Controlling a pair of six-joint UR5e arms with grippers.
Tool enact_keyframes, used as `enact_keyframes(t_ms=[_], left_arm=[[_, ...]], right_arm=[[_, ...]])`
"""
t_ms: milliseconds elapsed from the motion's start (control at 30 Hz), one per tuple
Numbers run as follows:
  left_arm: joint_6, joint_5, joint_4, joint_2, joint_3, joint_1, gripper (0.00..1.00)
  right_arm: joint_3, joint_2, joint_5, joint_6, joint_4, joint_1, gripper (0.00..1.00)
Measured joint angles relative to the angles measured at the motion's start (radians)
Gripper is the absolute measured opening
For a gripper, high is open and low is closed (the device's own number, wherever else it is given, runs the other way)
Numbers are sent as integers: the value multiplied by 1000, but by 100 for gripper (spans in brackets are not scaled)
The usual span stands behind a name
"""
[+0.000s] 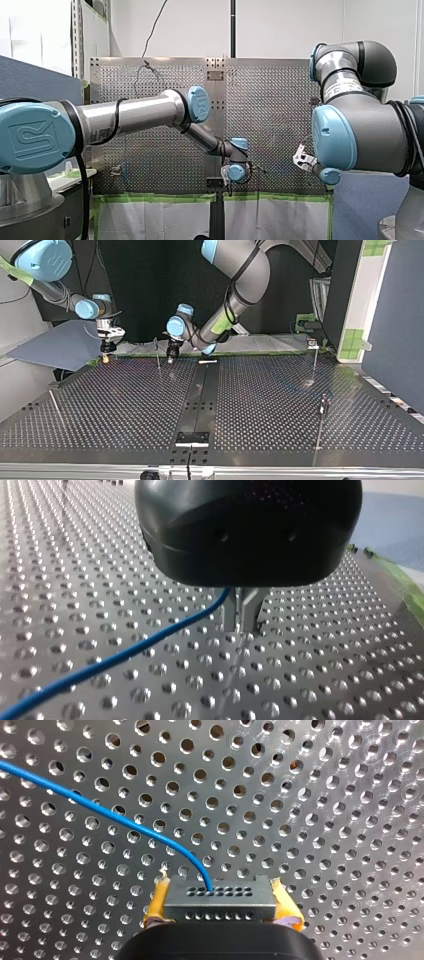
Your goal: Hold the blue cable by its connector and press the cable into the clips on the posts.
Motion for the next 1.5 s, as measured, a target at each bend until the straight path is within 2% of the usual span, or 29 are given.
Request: enact_keyframes(t_ms=[67, 100, 133, 167, 300, 400, 633, 767, 1067, 1267, 1500], left_arm=[[13, 6, 4, 0, -1, -2, 49], [19, 6, 4, 0, -1, -3, 49], [25, 6, 5, 0, -2, -4, 82], [34, 6, 6, 0, -5, -5, 100], [67, -5, 5, 2, -21, -6, 100], [97, -29, 1, 2, -36, -9, 100], [161, -72, -47, 8, -57, -16, 100], [198, -55, -75, 35, -86, -26, 100], [275, 19, -60, 104, -162, -45, 100], [327, 57, -76, 113, -189, -55, 100], [362, 65, -80, 114, -202, -58, 100]], right_arm=[[0, 0, 0, -1, 4, 0, 0], [0, 0, 0, -2, 6, 0, 0], [0, 0, 0, -2, 7, 0, 0], [0, 0, 0, -2, 9, 0, 0], [0, 0, -1, -3, 14, 3, 0], [0, 0, -1, -4, 18, 4, 0], [0, 0, 2, -6, 31, 8, 0], [0, 0, 3, -7, 38, 9, 0], [0, 0, 5, -10, 50, 13, 0], [0, 0, 5, -10, 53, 14, 0], [0, 0, 6, -10, 54, 17, 0]])
